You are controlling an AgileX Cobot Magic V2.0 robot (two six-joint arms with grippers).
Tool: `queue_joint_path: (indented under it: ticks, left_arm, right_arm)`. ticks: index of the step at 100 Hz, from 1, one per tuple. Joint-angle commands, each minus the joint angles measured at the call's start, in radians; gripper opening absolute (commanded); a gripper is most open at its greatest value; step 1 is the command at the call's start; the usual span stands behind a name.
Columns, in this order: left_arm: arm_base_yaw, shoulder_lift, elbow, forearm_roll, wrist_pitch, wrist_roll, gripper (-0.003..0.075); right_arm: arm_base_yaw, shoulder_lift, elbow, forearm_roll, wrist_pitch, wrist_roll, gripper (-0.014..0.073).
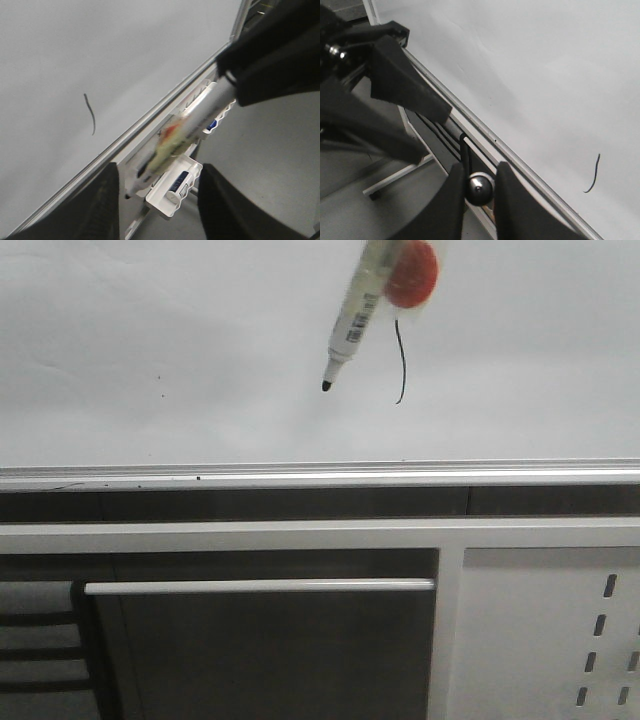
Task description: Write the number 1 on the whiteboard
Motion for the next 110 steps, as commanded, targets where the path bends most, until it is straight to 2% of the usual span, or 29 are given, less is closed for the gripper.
queue_joint_path:
  ticks: [1,27,70,80,93,110]
  left_arm:
    - [-0.030,-0.012,-0.029,-0.021,-0.021,0.028,0.0424]
    - [-0.050,0.015,-0.029,-0.015,-0.033,0.054,0.0420]
    - [-0.050,0.055,-0.029,-0.022,-0.069,0.081,0.0416]
    - [-0.050,0.055,-0.029,-0.022,-0.079,0.081,0.0365]
    - [-0.050,0.055,-0.029,-0.024,-0.075,0.081,0.0254]
    - [-0.050,0.055,-0.029,-0.024,-0.075,0.081,0.0182]
  right_arm:
    - [0.000,0.033,-0.077,0.008,-0.013,-0.005,-0.0043]
    - [0.000,0.096,-0.196,0.014,0.122,-0.005,-0.0043]
    - [0.000,0.097,-0.251,0.036,0.252,-0.005,-0.0043]
    - [0.000,0.097,-0.254,0.044,0.250,-0.005,-0.0043]
    - [0.000,0.097,-0.254,0.066,0.250,-0.018,-0.0043]
    - [0.000,0.109,-0.254,0.110,0.254,-0.043,-0.0043]
